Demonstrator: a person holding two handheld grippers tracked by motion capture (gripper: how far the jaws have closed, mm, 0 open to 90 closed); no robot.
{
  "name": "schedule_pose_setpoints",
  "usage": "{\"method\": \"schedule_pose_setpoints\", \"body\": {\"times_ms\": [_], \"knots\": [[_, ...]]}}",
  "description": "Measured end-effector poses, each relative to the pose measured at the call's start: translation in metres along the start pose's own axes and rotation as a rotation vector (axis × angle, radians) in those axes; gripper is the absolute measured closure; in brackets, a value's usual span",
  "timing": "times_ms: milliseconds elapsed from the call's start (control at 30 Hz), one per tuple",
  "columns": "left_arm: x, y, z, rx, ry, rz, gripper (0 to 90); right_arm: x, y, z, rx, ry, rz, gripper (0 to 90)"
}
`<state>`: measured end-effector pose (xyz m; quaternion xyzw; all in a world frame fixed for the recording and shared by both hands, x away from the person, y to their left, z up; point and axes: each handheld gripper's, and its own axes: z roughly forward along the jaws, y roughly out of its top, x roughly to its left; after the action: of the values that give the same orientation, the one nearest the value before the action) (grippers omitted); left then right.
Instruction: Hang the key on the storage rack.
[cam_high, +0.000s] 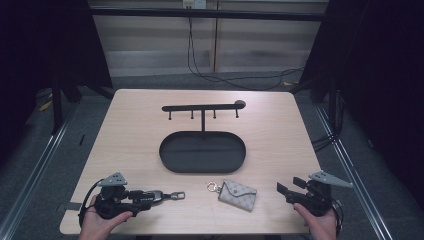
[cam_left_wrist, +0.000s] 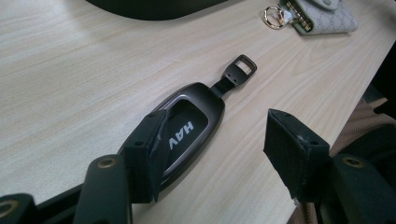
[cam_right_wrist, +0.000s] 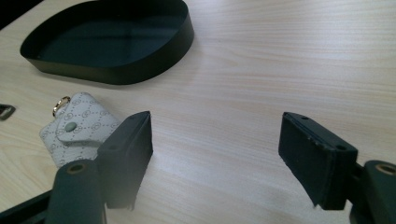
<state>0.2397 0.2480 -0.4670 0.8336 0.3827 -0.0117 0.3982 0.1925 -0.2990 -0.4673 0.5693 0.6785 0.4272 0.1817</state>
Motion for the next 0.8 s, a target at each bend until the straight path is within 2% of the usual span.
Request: {"method": "schedule_pose_setpoints", "body": {"times_ms": [167, 200, 367, 400, 567, 633, 733, 800], "knots": [[0.000, 0.000, -0.001, -0.007, -0.012, -0.007, 40.4, 0.004, 0.000, 0.001, 0.011, 0.005, -0.034, 26.2], [-0.001, 0.000, 0.000, 0.001, 0.012, -0.003, 46.1, 0.005, 0.000, 0.000, 0.011, 0.029, -0.043, 29.3], [-0.003, 0.000, -0.001, 0.003, 0.016, 0.012, 49.8, 0.008, 0.000, -0.001, 0.011, 0.022, -0.064, 30.0], [-0.005, 0.000, -0.001, -0.005, 0.004, 0.004, 50.8, 0.010, 0.000, -0.001, 0.013, 0.014, -0.086, 29.9], [-0.009, 0.001, -0.001, 0.002, 0.022, 0.010, 53.4, 0.012, 0.001, -0.002, 0.016, 0.006, -0.076, 30.9], [-0.011, 0.003, 0.000, 0.000, 0.022, 0.007, 53.9, 0.012, 0.001, -0.002, 0.016, 0.016, -0.070, 30.6], [-0.014, 0.005, 0.001, 0.008, 0.037, 0.025, 54.4, 0.011, 0.001, -0.003, 0.011, 0.022, -0.063, 28.5], [-0.016, 0.008, 0.002, 0.019, 0.034, 0.040, 54.4, 0.009, 0.001, -0.002, 0.018, 0.046, -0.047, 27.1]]}}
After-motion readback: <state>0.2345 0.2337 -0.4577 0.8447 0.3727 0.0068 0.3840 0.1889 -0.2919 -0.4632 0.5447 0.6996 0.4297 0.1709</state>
